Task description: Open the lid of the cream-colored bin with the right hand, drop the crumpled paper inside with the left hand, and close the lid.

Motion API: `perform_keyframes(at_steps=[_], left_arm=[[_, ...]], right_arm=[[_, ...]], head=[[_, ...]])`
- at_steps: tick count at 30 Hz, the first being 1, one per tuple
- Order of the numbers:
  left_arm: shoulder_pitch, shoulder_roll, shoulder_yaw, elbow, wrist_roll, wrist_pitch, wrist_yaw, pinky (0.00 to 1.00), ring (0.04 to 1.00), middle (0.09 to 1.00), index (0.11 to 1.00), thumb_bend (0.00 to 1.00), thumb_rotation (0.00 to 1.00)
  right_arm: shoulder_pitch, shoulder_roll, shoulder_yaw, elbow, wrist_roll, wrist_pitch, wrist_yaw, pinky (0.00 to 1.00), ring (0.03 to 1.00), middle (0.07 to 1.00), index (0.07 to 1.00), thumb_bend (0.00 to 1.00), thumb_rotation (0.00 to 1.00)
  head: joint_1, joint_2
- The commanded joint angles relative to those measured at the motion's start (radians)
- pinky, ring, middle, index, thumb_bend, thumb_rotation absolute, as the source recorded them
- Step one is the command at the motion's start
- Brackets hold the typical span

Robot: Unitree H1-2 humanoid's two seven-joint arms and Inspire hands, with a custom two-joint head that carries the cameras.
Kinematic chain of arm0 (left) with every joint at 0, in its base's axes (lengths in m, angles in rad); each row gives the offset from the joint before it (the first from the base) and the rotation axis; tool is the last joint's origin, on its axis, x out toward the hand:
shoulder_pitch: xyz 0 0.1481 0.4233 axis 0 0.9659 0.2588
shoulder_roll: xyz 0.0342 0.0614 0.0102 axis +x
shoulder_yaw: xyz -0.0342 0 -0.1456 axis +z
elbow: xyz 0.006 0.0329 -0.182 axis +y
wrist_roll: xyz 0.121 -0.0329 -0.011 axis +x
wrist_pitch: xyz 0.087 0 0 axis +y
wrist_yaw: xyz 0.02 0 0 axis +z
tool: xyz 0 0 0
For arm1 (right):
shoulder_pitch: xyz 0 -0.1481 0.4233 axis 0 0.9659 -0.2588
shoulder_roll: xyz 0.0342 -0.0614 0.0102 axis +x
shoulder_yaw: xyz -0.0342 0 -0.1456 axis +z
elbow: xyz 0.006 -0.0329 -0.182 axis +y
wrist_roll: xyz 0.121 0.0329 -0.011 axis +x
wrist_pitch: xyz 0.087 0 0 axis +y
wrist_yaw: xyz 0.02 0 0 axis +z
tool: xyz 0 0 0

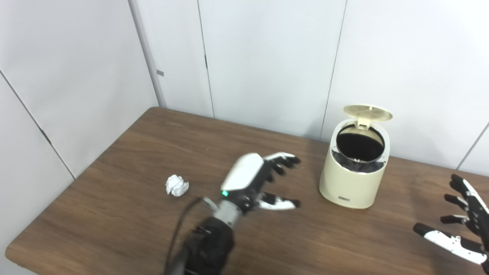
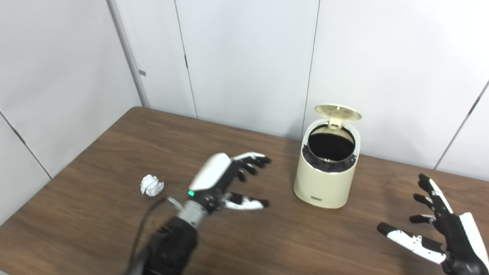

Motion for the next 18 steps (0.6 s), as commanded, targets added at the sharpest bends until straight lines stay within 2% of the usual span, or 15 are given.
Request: perform_keyframes(at_steps=[1,6,11,12,16,18], left_arm=[[-0.025,0.035,0.018,-0.065,0.067,0.043,-0.050,0.52,0.671,0.736,0.723,0.77,0.07],[-0.035,0.137,0.077,-0.131,0.101,0.111,-0.191,0.49,0.646,0.737,0.730,0.81,0.00],[-0.047,0.241,0.122,-0.150,0.134,0.126,-0.301,0.46,0.607,0.699,0.697,0.86,0.00],[-0.048,0.259,0.130,-0.154,0.140,0.130,-0.320,0.48,0.639,0.719,0.704,0.85,0.02],[-0.040,0.345,0.181,-0.143,0.125,0.097,-0.341,0.51,0.662,0.727,0.706,0.88,0.02],[-0.033,0.382,0.202,-0.134,0.108,0.086,-0.353,0.51,0.661,0.725,0.715,0.88,0.00]], right_arm=[[-0.025,-0.020,-0.010,-0.045,0.002,-0.009,0.001,0.59,0.840,0.929,0.940,0.83,0.44],[-0.031,-0.031,-0.017,-0.054,0.010,-0.003,0.011,0.55,0.830,0.918,0.930,0.85,0.43],[-0.035,-0.041,-0.017,-0.056,0.011,-0.004,0.016,0.53,0.827,0.913,0.926,0.85,0.44],[-0.036,-0.042,-0.017,-0.057,0.013,-0.005,0.017,0.52,0.824,0.913,0.924,0.86,0.44],[-0.042,-0.045,-0.016,-0.058,0.012,-0.006,0.022,0.49,0.818,0.910,0.923,0.86,0.46],[-0.045,-0.046,-0.017,-0.057,0.015,-0.008,0.024,0.49,0.822,0.913,0.923,0.85,0.43]], head=[[-0.002,0.000],[-0.005,0.010],[0.002,0.008],[0.002,0.008],[0.006,0.008],[0.005,0.008]])
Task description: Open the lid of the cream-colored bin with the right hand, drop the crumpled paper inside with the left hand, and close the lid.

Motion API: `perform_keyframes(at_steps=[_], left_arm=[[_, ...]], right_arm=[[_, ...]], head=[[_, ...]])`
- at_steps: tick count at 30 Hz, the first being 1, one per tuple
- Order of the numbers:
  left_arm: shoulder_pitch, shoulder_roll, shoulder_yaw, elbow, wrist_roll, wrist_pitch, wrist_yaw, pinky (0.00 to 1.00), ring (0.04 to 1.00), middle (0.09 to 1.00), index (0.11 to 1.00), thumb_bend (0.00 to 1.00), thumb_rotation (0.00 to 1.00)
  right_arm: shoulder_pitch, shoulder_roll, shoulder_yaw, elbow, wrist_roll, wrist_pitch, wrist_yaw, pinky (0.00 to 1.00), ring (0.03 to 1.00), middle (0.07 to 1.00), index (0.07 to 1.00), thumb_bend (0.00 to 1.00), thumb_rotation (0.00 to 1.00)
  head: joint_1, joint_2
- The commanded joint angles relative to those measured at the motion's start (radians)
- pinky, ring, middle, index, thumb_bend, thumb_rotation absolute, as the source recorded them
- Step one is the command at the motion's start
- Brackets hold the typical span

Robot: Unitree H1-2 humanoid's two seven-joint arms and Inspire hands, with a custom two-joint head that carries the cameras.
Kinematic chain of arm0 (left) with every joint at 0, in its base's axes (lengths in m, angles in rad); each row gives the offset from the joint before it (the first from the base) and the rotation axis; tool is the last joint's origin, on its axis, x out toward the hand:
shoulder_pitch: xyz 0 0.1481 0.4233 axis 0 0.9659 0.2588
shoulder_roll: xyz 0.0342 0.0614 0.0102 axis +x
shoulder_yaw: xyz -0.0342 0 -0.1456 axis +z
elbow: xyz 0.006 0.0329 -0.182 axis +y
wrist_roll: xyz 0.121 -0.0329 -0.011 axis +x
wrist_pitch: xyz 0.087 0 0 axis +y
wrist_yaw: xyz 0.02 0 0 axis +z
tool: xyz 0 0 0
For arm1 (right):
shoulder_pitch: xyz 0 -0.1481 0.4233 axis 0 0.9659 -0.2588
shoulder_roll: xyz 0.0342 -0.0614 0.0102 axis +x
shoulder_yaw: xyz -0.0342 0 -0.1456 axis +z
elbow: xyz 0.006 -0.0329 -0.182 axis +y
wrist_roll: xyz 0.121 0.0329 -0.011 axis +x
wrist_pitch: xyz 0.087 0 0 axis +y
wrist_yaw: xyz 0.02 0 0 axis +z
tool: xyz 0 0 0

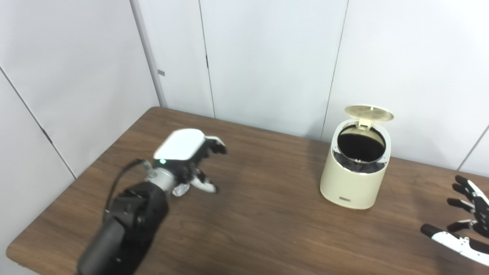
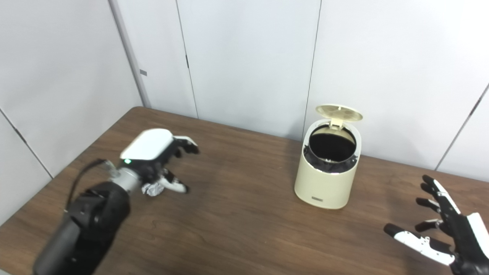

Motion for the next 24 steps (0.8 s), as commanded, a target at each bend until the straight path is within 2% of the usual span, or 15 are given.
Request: perform_keyframes(at_steps=[1,6,10,14,17,19,24], left_arm=[[-0.020,0.069,0.035,-0.004,-0.015,-0.031,0.002,0.51,0.662,0.726,0.718,0.88,0.00],[-0.001,0.117,0.077,0.043,-0.070,-0.061,0.023,0.59,0.685,0.721,0.723,0.90,0.00],[0.004,0.143,0.086,0.068,-0.078,-0.052,0.000,0.64,0.727,0.757,0.741,0.89,0.00],[0.007,0.169,0.083,0.107,-0.083,-0.061,-0.008,0.76,0.774,0.777,0.749,0.89,0.00],[0.006,0.174,0.078,0.133,-0.083,-0.052,-0.014,0.73,0.786,0.794,0.756,0.88,0.00],[0.006,0.175,0.077,0.142,-0.087,-0.053,-0.012,0.67,0.767,0.787,0.752,0.88,0.00],[0.003,0.178,0.066,0.162,-0.091,-0.051,-0.017,0.66,0.765,0.766,0.751,0.90,0.00]], right_arm=[[-0.043,-0.015,-0.010,-0.036,0.013,-0.024,-0.002,0.49,0.822,0.913,0.923,0.85,0.42],[-0.050,-0.014,-0.009,-0.032,0.017,-0.026,-0.001,0.49,0.823,0.920,0.924,0.85,0.42],[-0.051,-0.013,-0.007,-0.036,0.020,-0.022,0.002,0.51,0.829,0.923,0.926,0.85,0.42],[-0.049,-0.016,-0.007,-0.035,0.017,-0.024,0.005,0.50,0.824,0.920,0.930,0.85,0.43],[-0.045,-0.019,-0.008,-0.039,0.014,-0.024,0.006,0.48,0.823,0.919,0.930,0.85,0.43],[-0.043,-0.019,-0.010,-0.041,0.015,-0.023,0.005,0.47,0.818,0.917,0.928,0.85,0.44],[-0.040,-0.019,-0.010,-0.044,0.011,-0.022,0.004,0.46,0.806,0.912,0.925,0.86,0.44]], head=[[0.001,0.000],[0.005,0.000],[0.007,-0.001],[0.007,-0.001],[0.007,0.001],[0.006,0.002],[0.005,0.005]])
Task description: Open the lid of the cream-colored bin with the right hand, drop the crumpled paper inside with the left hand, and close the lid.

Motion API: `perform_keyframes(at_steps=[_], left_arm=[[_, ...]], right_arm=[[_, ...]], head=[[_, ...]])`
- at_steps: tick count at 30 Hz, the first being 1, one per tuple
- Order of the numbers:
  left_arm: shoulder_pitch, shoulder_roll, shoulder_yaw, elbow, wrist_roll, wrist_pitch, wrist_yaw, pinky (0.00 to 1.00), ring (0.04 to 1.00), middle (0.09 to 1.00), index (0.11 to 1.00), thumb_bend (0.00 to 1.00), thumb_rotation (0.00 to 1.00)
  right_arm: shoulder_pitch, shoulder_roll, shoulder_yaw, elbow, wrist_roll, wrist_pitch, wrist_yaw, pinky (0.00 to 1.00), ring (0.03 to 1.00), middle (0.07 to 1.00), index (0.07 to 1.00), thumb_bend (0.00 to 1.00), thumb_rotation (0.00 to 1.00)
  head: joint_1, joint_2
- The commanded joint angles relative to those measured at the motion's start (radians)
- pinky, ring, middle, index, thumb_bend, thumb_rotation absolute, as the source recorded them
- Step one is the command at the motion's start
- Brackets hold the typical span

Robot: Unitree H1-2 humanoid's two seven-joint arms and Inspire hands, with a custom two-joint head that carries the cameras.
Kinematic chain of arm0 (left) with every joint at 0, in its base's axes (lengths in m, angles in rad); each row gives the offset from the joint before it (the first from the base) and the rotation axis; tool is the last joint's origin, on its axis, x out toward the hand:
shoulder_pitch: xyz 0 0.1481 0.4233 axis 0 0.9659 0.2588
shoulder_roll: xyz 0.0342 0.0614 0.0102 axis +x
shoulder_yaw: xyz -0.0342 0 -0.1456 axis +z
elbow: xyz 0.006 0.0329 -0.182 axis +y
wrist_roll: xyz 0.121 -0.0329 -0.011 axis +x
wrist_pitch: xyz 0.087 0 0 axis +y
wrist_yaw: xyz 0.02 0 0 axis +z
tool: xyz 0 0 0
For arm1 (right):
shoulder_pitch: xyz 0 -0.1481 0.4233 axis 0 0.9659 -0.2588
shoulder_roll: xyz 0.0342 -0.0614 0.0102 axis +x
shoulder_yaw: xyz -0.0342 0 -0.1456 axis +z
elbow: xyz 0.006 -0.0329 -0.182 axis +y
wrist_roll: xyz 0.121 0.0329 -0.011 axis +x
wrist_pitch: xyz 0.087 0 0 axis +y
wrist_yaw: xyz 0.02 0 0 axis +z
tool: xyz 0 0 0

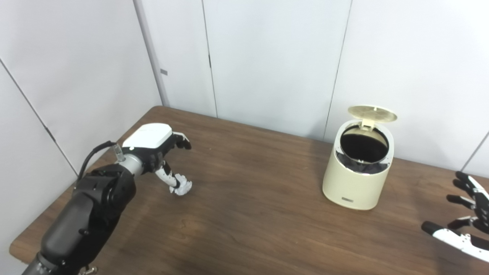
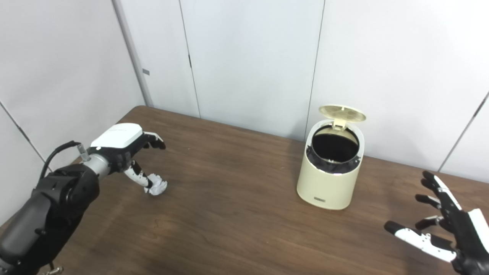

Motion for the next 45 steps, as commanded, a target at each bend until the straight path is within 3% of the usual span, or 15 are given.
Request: perform_keyframes(at_steps=[1,6,10,16,19,24,33,37,45], left_arm=[[-0.023,0.039,0.002,0.003,0.013,0.005,0.013,0.66,0.765,0.767,0.752,0.90,0.00],[-0.024,0.042,-0.015,0.039,0.017,-0.006,0.027,0.59,0.736,0.783,0.759,0.91,0.02],[-0.023,0.030,-0.022,0.062,0.008,-0.022,0.053,0.52,0.652,0.715,0.746,0.93,0.00],[-0.028,0.014,-0.043,0.069,0.007,0.007,0.040,0.60,0.727,0.760,0.749,0.89,0.00],[-0.030,0.005,-0.054,0.071,0.014,0.015,0.044,0.58,0.720,0.763,0.736,0.89,0.01],[-0.028,0.003,-0.072,0.137,0.011,-0.035,0.105,0.61,0.697,0.745,0.732,0.90,0.02],[-0.036,-0.010,-0.122,0.137,0.065,-0.007,0.112,0.50,0.632,0.696,0.726,0.88,0.04],[-0.036,-0.015,-0.130,0.126,0.066,0.014,0.088,0.52,0.664,0.706,0.725,0.87,0.04],[-0.019,-0.018,-0.118,0.148,0.022,-0.014,0.126,0.55,0.707,0.758,0.718,0.88,0.02]], right_arm=[[-0.023,-0.019,-0.010,-0.040,0.000,-0.022,-0.007,0.46,0.806,0.912,0.925,0.86,0.44],[-0.021,-0.021,-0.007,-0.041,-0.003,-0.023,-0.005,0.44,0.798,0.908,0.925,0.87,0.45],[-0.016,-0.018,-0.006,-0.041,-0.007,-0.022,-0.007,0.43,0.781,0.902,0.924,0.88,0.46],[-0.012,-0.020,-0.010,-0.047,-0.004,-0.020,-0.006,0.42,0.779,0.902,0.924,0.89,0.48],[-0.008,-0.019,-0.011,-0.053,-0.005,-0.014,-0.006,0.41,0.772,0.902,0.923,0.90,0.49],[0.004,-0.018,-0.011,-0.061,-0.009,-0.004,-0.008,0.38,0.748,0.899,0.909,0.91,0.49],[0.003,-0.027,-0.015,-0.065,-0.014,-0.001,-0.006,0.46,0.784,0.906,0.924,0.88,0.46],[0.002,-0.027,-0.016,-0.066,-0.009,0.000,-0.005,0.44,0.788,0.909,0.925,0.89,0.48],[0.004,-0.031,-0.016,-0.073,-0.011,0.009,-0.005,0.45,0.776,0.910,0.919,0.88,0.46]], head=[[0.000,0.002],[-0.002,0.004],[-0.004,0.006],[-0.010,0.012],[-0.020,0.016],[-0.030,0.017],[-0.037,0.020],[-0.037,0.020],[-0.033,0.029]])
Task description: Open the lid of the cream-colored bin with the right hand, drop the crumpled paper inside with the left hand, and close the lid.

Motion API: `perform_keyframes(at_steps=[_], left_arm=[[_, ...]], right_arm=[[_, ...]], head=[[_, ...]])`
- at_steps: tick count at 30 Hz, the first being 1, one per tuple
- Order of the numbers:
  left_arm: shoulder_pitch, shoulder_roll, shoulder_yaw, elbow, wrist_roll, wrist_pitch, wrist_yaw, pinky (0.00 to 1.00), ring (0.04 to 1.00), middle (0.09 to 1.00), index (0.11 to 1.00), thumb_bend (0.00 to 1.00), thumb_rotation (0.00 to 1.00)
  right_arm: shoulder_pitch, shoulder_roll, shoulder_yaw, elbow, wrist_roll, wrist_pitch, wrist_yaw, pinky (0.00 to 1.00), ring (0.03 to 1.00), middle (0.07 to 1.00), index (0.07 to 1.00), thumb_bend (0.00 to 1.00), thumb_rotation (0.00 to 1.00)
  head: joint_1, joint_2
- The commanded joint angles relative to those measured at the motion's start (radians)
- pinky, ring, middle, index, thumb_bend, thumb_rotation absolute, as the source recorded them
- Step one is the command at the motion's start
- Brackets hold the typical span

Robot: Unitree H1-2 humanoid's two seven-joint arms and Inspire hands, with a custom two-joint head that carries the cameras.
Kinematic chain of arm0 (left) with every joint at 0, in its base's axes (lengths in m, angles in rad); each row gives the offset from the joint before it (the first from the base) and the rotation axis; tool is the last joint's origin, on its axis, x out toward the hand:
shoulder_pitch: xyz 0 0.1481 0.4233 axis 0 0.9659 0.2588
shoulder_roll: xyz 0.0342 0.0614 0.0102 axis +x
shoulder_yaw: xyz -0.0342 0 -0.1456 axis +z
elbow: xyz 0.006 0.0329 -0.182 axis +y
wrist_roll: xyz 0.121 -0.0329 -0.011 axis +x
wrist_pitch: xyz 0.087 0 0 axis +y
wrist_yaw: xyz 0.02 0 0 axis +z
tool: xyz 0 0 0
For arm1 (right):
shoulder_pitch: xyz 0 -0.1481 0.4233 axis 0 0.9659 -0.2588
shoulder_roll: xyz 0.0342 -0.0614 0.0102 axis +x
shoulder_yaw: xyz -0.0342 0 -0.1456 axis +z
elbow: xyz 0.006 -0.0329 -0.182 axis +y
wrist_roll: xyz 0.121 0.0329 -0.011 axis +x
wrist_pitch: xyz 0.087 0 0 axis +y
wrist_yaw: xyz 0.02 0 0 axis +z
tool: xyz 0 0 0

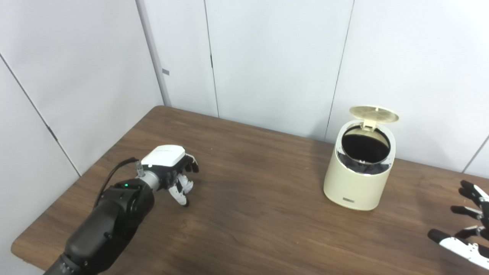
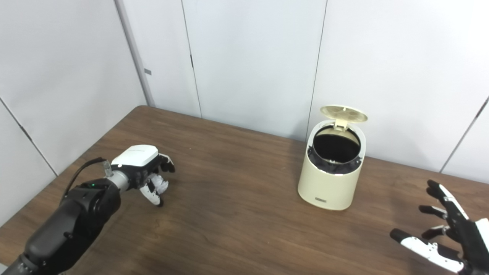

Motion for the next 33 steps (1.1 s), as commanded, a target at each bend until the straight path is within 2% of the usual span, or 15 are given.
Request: perform_keyframes(at_steps=[1,3,4,5,6,8,12,17,21,27,29,31,32,33], left_arm=[[-0.011,0.021,0.016,-0.006,-0.005,-0.015,0.044,0.55,0.694,0.743,0.699,0.87,0.01],[-0.009,0.019,0.019,0.000,-0.018,-0.023,0.049,0.53,0.642,0.701,0.669,0.85,0.00],[-0.009,0.017,0.021,0.007,-0.029,-0.025,0.052,0.50,0.567,0.627,0.566,0.65,0.03],[-0.009,0.017,0.021,0.012,-0.038,-0.026,0.056,0.49,0.535,0.552,0.542,0.59,0.01],[-0.007,0.016,0.023,0.019,-0.049,-0.030,0.062,0.48,0.518,0.513,0.530,0.56,0.01],[-0.004,0.015,0.025,0.025,-0.062,-0.035,0.074,0.46,0.453,0.494,0.508,0.51,0.00],[-0.001,0.023,0.017,0.037,-0.058,-0.043,0.089,0.46,0.455,0.510,0.480,0.50,0.00],[-0.001,0.022,0.014,0.037,-0.047,-0.039,0.104,0.51,0.471,0.515,0.466,0.50,0.00],[-0.002,0.015,0.018,0.042,-0.049,-0.039,0.119,0.47,0.440,0.508,0.482,0.50,0.00],[-0.002,0.012,0.020,0.058,-0.053,-0.055,0.161,0.52,0.476,0.510,0.465,0.50,0.00],[0.000,0.012,0.022,0.051,-0.048,-0.075,0.191,0.47,0.460,0.514,0.465,0.50,0.00],[-0.003,0.023,0.015,0.020,-0.025,-0.069,0.185,0.45,0.447,0.519,0.466,0.50,0.00],[-0.007,0.027,0.016,-0.002,-0.020,-0.055,0.169,0.46,0.446,0.522,0.464,0.50,0.00],[-0.011,0.031,0.021,-0.012,-0.024,-0.054,0.165,0.52,0.471,0.519,0.459,0.50,0.00]], right_arm=[[-0.031,-0.015,-0.013,-0.044,-0.005,-0.002,-0.007,0.45,0.778,0.910,0.919,0.88,0.46],[-0.031,-0.017,-0.012,-0.043,-0.006,-0.003,-0.007,0.46,0.778,0.909,0.920,0.88,0.47],[-0.031,-0.017,-0.012,-0.042,-0.006,-0.004,-0.007,0.46,0.777,0.906,0.920,0.88,0.48],[-0.031,-0.018,-0.012,-0.042,-0.007,-0.005,-0.008,0.47,0.777,0.905,0.920,0.88,0.48],[-0.030,-0.018,-0.012,-0.043,-0.005,-0.004,-0.007,0.47,0.777,0.904,0.920,0.88,0.48],[-0.030,-0.020,-0.013,-0.044,-0.006,-0.003,-0.007,0.47,0.780,0.908,0.921,0.87,0.48],[-0.031,-0.019,-0.015,-0.048,-0.001,0.008,-0.007,0.46,0.773,0.906,0.914,0.88,0.48],[-0.034,-0.020,-0.013,-0.052,-0.003,0.019,-0.007,0.46,0.768,0.901,0.908,0.88,0.47],[-0.038,-0.019,-0.012,-0.049,-0.004,0.018,-0.009,0.46,0.760,0.897,0.904,0.88,0.46],[-0.039,-0.020,-0.010,-0.046,-0.006,0.015,-0.008,0.45,0.764,0.898,0.906,0.88,0.46],[-0.040,-0.021,-0.009,-0.042,-0.007,0.012,-0.008,0.46,0.772,0.899,0.910,0.88,0.47],[-0.042,-0.022,-0.008,-0.041,-0.009,0.007,-0.010,0.46,0.771,0.897,0.913,0.88,0.47],[-0.044,-0.023,-0.007,-0.043,-0.010,0.011,-0.008,0.45,0.771,0.896,0.915,0.88,0.47],[-0.046,-0.023,-0.006,-0.044,-0.012,0.013,-0.008,0.45,0.770,0.897,0.916,0.88,0.47]], head=[[0.000,0.002],[0.000,0.002],[0.000,0.002],[0.000,0.002],[0.001,0.005],[0.002,0.007],[0.004,0.010],[0.003,0.011],[-0.001,0.011],[-0.002,0.009],[-0.002,0.007],[-0.002,0.007],[-0.002,0.007],[-0.002,0.004]])
